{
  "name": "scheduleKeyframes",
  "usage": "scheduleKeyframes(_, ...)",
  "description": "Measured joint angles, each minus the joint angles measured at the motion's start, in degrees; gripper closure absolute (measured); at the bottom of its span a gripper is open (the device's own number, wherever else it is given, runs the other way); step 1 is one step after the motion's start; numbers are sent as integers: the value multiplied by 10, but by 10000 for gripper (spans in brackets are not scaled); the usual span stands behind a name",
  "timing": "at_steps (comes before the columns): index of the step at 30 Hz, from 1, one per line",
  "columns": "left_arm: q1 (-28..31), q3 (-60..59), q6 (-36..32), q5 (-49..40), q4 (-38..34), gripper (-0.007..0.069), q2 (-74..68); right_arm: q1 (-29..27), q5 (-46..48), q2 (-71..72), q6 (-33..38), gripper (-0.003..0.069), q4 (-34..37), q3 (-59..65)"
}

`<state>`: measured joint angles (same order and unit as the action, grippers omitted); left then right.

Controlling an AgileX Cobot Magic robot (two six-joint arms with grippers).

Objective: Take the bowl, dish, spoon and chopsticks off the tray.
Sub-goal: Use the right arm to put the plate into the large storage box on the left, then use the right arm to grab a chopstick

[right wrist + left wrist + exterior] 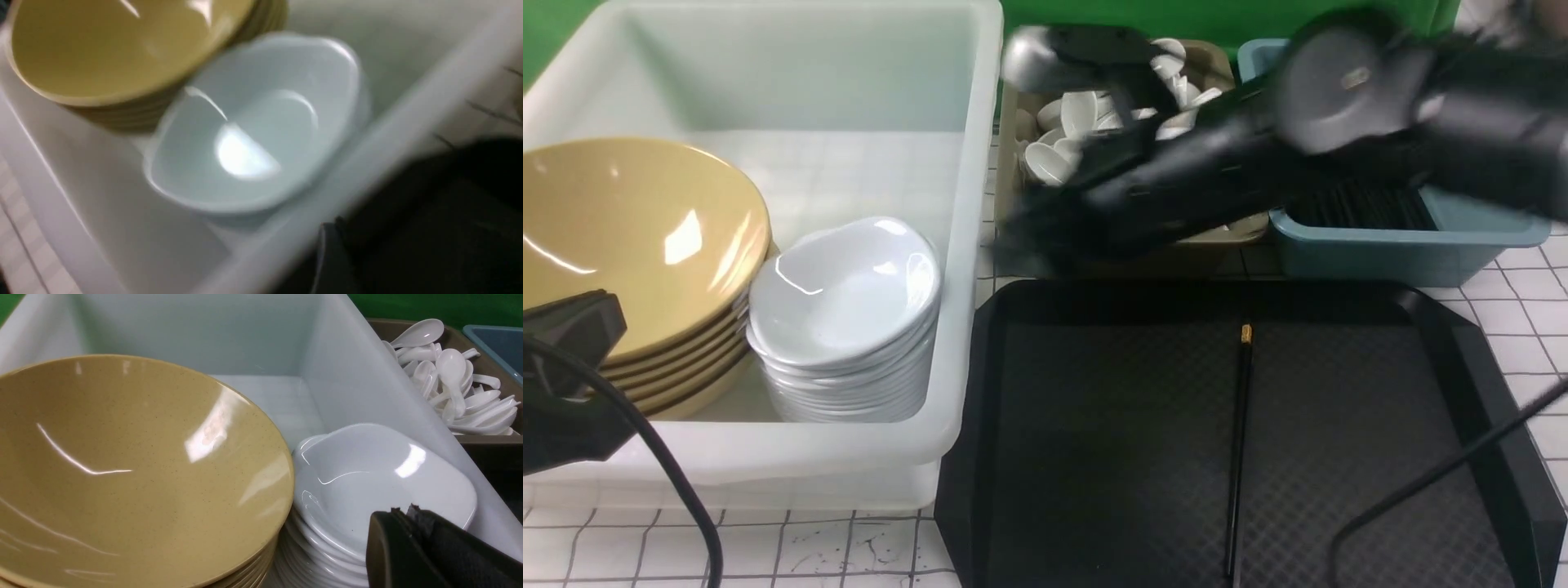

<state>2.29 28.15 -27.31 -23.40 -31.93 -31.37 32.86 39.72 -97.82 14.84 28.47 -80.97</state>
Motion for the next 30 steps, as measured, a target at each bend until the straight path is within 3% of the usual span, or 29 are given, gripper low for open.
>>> scheduleKeyframes(2, 0, 0, 0, -1, 0, 632, 0, -30, 107, 35, -114, 209, -179, 31)
scheduleKeyframes(4, 0, 0, 0, -2, 0, 632, 0, -50, 142, 49, -165, 209, -244, 83)
scheduleKeyframes(6, 0, 0, 0, -2, 0, 632, 0, -64, 137, 51, -192, 209, -264, 143)
scheduleKeyframes(10, 0, 0, 0, -2, 0, 632, 0, -70, 44, 41, -241, 209, -264, 239)
scheduleKeyframes(16, 0, 0, 0, -2, 0, 632, 0, -70, -42, 5, -269, 242, -263, 259)
scheduleKeyframes(30, 0, 0, 0, -2, 1, 631, 0, -52, -77, -29, -287, 260, -263, 250)
